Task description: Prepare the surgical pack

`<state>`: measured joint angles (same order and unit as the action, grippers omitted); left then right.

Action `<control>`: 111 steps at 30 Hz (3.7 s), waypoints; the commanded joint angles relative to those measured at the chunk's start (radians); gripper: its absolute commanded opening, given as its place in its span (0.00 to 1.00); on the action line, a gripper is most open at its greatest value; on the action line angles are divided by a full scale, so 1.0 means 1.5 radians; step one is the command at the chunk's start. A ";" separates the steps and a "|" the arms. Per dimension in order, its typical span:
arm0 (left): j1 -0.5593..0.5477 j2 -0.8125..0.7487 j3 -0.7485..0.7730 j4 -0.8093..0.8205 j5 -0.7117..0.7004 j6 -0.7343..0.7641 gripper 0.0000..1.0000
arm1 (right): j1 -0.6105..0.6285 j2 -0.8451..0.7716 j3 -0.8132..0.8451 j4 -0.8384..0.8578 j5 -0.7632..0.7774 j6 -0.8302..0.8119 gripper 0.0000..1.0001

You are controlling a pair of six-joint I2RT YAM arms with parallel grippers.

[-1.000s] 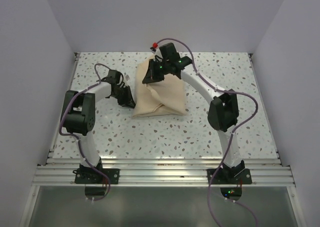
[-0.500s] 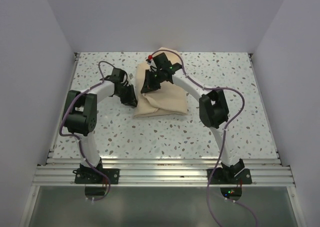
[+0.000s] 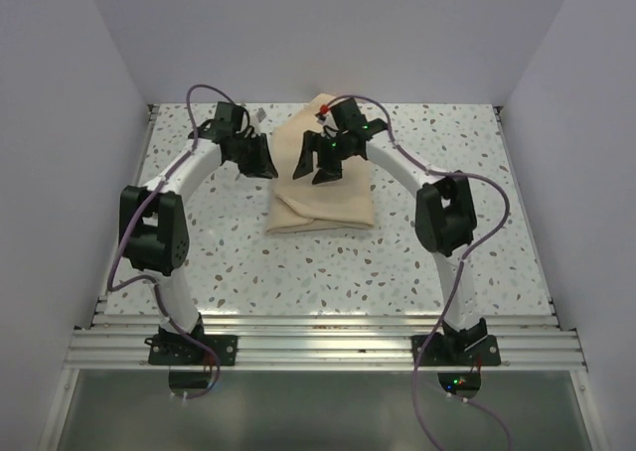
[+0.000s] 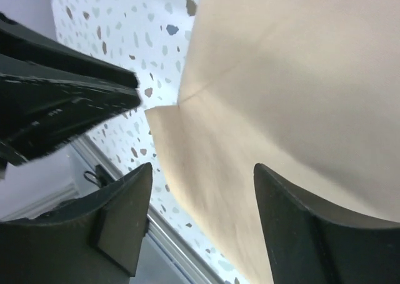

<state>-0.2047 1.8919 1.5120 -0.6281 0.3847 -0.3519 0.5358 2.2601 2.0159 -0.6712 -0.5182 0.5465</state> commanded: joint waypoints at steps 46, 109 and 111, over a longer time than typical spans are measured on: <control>0.001 -0.026 0.039 0.015 -0.054 0.007 0.04 | -0.201 -0.318 -0.479 0.072 -0.060 -0.035 0.00; 0.038 0.162 0.068 0.242 0.039 -0.025 0.20 | -0.271 0.029 -0.069 0.183 0.011 0.007 0.30; 0.050 0.157 0.083 0.267 0.014 -0.031 0.35 | -0.268 0.022 -0.053 0.214 0.063 0.007 0.43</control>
<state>-0.1680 2.1818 1.5696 -0.2268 0.4808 -0.4198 0.1310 2.3936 1.9148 -0.4446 -0.5648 0.5686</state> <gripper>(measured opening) 0.290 0.382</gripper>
